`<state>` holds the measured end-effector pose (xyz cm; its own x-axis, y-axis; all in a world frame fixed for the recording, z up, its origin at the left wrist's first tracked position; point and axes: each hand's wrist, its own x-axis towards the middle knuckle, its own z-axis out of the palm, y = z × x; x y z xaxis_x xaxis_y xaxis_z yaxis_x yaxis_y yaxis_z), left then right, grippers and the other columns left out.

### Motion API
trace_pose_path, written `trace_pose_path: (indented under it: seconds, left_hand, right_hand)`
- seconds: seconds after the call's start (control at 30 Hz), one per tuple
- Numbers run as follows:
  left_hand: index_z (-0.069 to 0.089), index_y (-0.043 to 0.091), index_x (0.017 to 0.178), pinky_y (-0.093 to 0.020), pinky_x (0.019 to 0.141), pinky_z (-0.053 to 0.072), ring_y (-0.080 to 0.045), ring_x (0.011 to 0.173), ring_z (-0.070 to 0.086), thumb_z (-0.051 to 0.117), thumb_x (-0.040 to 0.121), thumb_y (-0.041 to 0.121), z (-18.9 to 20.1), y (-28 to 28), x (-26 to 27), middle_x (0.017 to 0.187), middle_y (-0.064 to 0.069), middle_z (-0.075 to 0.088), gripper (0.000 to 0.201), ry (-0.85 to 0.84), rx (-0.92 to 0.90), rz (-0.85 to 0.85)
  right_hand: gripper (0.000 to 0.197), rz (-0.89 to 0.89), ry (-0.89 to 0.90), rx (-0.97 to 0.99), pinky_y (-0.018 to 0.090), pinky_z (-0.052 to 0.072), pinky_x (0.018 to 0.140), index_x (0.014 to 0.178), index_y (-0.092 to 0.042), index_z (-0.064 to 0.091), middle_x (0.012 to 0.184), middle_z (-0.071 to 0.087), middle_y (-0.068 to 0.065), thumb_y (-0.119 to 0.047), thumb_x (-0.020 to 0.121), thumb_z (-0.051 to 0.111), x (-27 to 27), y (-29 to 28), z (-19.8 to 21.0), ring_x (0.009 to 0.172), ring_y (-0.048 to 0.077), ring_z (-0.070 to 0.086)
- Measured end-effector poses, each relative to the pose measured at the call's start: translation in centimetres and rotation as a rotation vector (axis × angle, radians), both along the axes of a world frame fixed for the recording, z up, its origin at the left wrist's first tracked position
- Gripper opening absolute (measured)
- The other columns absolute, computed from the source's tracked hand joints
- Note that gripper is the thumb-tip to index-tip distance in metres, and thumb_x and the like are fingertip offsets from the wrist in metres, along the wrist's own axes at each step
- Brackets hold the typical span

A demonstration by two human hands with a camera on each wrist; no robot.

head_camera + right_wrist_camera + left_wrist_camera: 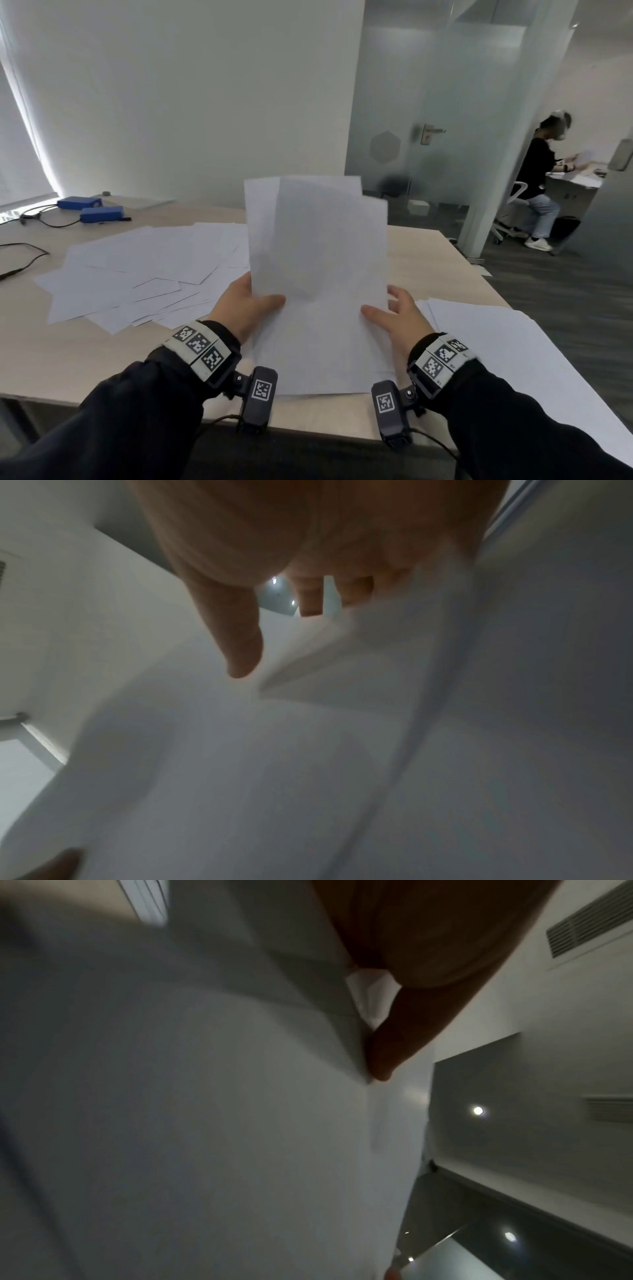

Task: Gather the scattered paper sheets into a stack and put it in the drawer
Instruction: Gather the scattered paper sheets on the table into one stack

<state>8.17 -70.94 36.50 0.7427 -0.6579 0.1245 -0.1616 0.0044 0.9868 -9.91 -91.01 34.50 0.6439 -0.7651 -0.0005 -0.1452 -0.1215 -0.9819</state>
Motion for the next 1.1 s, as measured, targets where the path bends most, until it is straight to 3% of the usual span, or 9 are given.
trace_pose_path:
  seconds: [0.07,0.2,0.27,0.37,0.43,0.57,0.77,0.93,1.1]
  left_hand:
    - [0.07,0.023,0.103,-0.053,0.089,0.057,-0.029,0.089,0.074,0.075,0.064,0.022,0.8,-0.1,-0.3,0.096,-0.003,0.078,0.04,0.018,-0.073,0.004]
    - [0.07,0.022,0.103,-0.051,0.087,0.058,-0.024,0.086,0.075,0.081,0.071,0.023,1.8,-0.7,-1.2,0.095,0.0,0.078,0.034,-0.039,-0.095,0.01]
    - [0.071,0.021,0.103,-0.049,0.087,0.059,-0.022,0.085,0.075,0.084,0.075,0.021,2.2,-1.1,-1.4,0.094,0.001,0.078,0.031,-0.057,-0.107,0.025]
    - [0.071,0.022,0.105,-0.048,0.087,0.058,-0.021,0.088,0.075,0.085,0.068,0.031,3.3,-1.4,-1.7,0.097,0.001,0.078,0.041,-0.06,-0.166,0.032]
    - [0.07,0.024,0.107,-0.047,0.087,0.058,-0.021,0.09,0.075,0.086,0.067,0.033,3.7,-1.4,-1.8,0.1,0.002,0.077,0.044,-0.062,-0.191,0.03]
    - [0.068,0.027,0.111,-0.046,0.088,0.058,-0.016,0.092,0.074,0.085,0.076,0.026,3.2,-1.2,-2.2,0.102,0.006,0.077,0.039,-0.094,-0.174,0.053]
    - [0.069,0.025,0.107,-0.046,0.087,0.058,-0.018,0.09,0.074,0.078,0.083,0.024,1.9,-1.7,-3.5,0.099,0.004,0.077,0.026,-0.047,-0.168,0.072]
    - [0.07,0.018,0.107,-0.044,0.083,0.057,-0.026,0.093,0.074,0.078,0.073,0.028,2.0,-1.5,-4.2,0.101,-0.003,0.077,0.036,0.078,-0.266,0.049]
    - [0.069,0.028,0.105,-0.042,0.083,0.057,-0.02,0.092,0.073,0.073,0.082,0.034,-0.8,-0.9,-5.3,0.098,0.006,0.077,0.025,0.04,-0.091,0.063]
  right_hand:
    - [0.057,0.025,-0.102,0.071,0.043,0.053,0.093,0.127,-0.028,0.046,0.11,0.067,-0.001,-0.028,0.081,0.08,0.0,-0.2,0.9,0.096,0.019,0.068]
    - [0.028,0.041,-0.247,0.102,0.05,0.055,0.091,0.116,-0.011,0.065,0.105,0.076,0.01,-0.007,0.089,0.069,0.1,0.3,2.9,0.096,0.032,0.072]
    - [0.02,0.0,-0.281,0.031,0.046,0.058,0.086,0.108,-0.013,0.068,0.1,0.077,0.007,-0.006,0.09,0.067,0.2,0.5,3.9,0.093,0.03,0.073]
    - [0.014,-0.017,-0.364,-0.002,0.039,0.059,0.076,0.102,-0.016,0.069,0.096,0.077,0.005,-0.009,0.09,0.067,0.0,0.6,5.4,0.087,0.027,0.074]
    - [0.014,-0.016,-0.396,-0.007,0.035,0.059,0.071,0.104,-0.014,0.069,0.096,0.077,0.005,-0.011,0.09,0.068,-0.1,0.6,5.9,0.085,0.024,0.074]
    - [0.025,-0.002,-0.399,-0.039,0.041,0.06,0.08,0.112,-0.011,0.066,0.102,0.076,0.007,-0.014,0.088,0.071,-0.7,1.1,5.5,0.091,0.027,0.073]
    - [0.023,-0.052,-0.433,0.003,0.038,0.06,0.074,0.111,-0.011,0.064,0.099,0.076,0.007,-0.01,0.088,0.07,-0.9,1.7,4.7,0.087,0.026,0.074]
    - [0.02,-0.099,-0.467,-0.034,0.044,0.059,0.079,0.105,-0.012,0.063,0.099,0.075,0.008,-0.013,0.087,0.072,-1.1,1.4,5.1,0.088,0.027,0.072]
    - [0.025,-0.093,-0.336,-0.08,0.042,0.057,0.081,0.106,-0.022,0.063,0.097,0.075,0.0,-0.022,0.082,0.07,-2.3,2.1,2.4,0.091,0.023,0.072]
